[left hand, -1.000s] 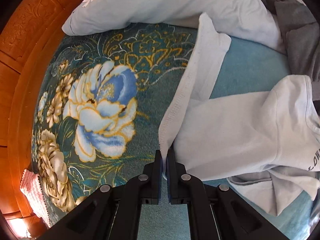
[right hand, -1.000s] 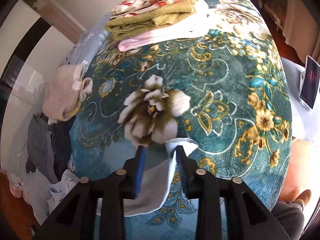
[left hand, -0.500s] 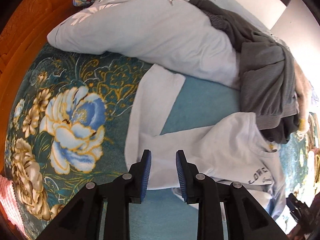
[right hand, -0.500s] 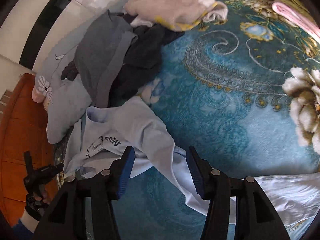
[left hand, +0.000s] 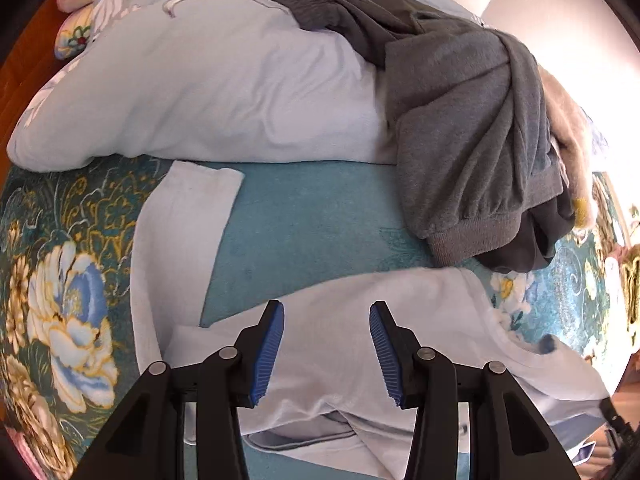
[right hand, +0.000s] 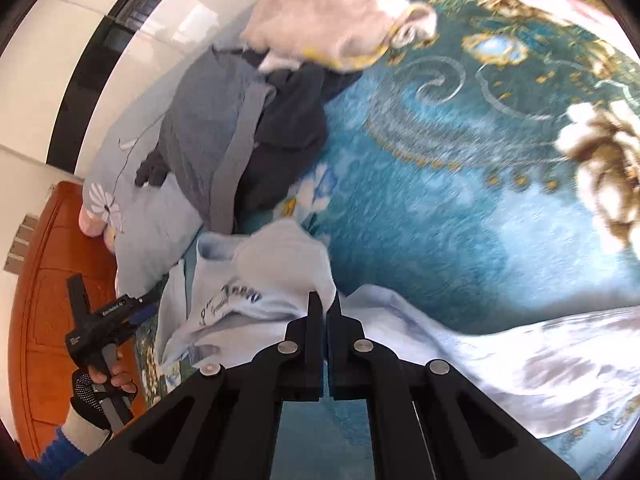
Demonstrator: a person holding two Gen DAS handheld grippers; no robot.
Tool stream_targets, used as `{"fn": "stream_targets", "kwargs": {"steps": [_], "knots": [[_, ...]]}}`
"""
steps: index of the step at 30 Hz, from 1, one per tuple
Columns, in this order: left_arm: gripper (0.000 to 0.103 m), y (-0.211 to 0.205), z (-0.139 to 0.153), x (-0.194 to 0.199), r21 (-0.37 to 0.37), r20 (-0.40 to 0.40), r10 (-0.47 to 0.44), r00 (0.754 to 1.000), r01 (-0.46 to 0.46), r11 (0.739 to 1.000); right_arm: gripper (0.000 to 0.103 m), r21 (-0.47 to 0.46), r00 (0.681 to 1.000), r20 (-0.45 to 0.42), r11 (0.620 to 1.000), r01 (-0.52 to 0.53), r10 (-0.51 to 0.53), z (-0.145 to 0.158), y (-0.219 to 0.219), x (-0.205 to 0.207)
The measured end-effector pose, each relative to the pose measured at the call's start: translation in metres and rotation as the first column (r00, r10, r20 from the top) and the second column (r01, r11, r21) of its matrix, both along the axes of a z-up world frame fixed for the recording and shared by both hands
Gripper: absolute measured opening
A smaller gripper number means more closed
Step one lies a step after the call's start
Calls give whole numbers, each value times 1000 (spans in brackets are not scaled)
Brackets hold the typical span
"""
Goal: Fold clothes
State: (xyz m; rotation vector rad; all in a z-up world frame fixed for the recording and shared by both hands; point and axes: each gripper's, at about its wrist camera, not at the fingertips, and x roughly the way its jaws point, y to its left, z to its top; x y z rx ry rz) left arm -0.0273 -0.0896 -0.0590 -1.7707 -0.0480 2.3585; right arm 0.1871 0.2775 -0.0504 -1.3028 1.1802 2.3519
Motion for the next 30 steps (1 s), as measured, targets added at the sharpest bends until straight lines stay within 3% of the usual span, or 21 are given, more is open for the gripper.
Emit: {"fn": "stream_targets", "kwargs": {"steps": [5, 7, 16, 22, 27, 30], "knots": [[49, 52, -13, -2, -77, 2, -177, 984, 177, 981, 1, 183, 989, 35, 973, 138, -147, 27, 37, 61], [49, 74, -18, 2, -102, 3, -248, 969, 247, 964, 1, 210, 980, 54, 961, 179, -194, 29, 47, 88], [52, 170, -38, 15, -138, 66, -433, 899, 438, 888, 1, 104, 928, 192, 947, 303, -318, -17, 64, 169], [53, 213, -54, 29, -199, 131, -529, 839, 545, 815, 1, 60, 914, 219, 940, 336, -341, -32, 71, 183], [52, 229, -70, 48, -244, 171, -575, 800, 600, 762, 1, 12, 925, 224, 950, 312, -307, -37, 73, 187], [30, 228, -67, 61, -236, 148, -592, 792, 609, 757, 2, 3, 936, 222, 960, 279, -273, -35, 72, 188]]}}
